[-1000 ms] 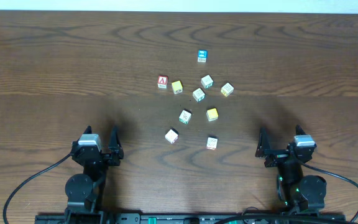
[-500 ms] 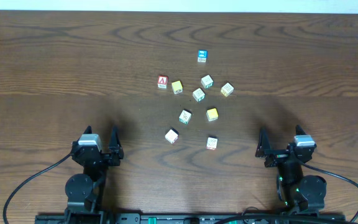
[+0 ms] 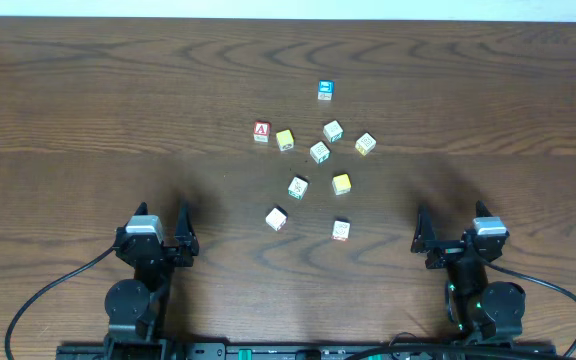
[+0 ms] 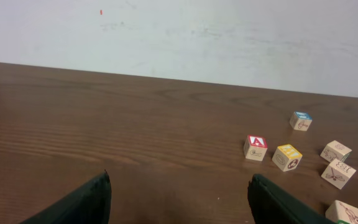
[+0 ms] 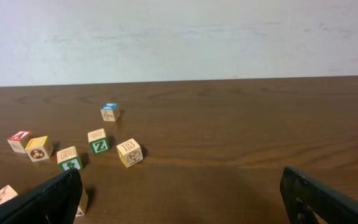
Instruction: Lift 5 blocks
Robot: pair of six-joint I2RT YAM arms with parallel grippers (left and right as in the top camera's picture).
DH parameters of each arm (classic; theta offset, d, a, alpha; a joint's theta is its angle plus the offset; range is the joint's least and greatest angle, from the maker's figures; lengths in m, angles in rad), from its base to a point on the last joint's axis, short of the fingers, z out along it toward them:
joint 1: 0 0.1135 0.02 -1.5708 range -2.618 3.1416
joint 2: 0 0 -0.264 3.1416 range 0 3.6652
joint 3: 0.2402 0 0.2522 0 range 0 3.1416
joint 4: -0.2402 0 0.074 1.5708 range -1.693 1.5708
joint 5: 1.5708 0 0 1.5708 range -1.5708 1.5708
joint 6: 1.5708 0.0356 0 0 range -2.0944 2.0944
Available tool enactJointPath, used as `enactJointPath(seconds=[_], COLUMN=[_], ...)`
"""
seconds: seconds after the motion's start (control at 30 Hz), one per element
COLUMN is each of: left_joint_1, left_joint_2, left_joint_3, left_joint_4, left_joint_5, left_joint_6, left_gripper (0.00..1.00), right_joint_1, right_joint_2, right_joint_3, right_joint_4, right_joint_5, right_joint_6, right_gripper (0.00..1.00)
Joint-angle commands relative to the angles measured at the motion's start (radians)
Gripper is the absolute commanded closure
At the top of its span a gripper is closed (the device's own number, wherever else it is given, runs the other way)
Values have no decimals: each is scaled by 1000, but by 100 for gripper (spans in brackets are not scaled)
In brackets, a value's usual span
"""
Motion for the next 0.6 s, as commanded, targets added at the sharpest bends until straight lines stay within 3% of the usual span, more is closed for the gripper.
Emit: enactJointPath(seconds=[0.0,0.47,0.57], left_joint_1=[4,4,4], left_joint_2=[-8,-8,-8], left_joint_3=[-12,-12,-12], left_joint_4=[-45,-45,-45], left_joint_5=[-31,-31,-31], left_joint_6=[-9,-9,-9], left_gripper=[29,29,29], right_joint_1=[-3,-3,-5], right_joint_2=[3,3,3], right_joint_3=[-2,-2,-2], right_joint_4=[-4,-4,2], right_joint_5=[13,13,95], right_joint_6=[11,11,-135], right_gripper=[1,1,1])
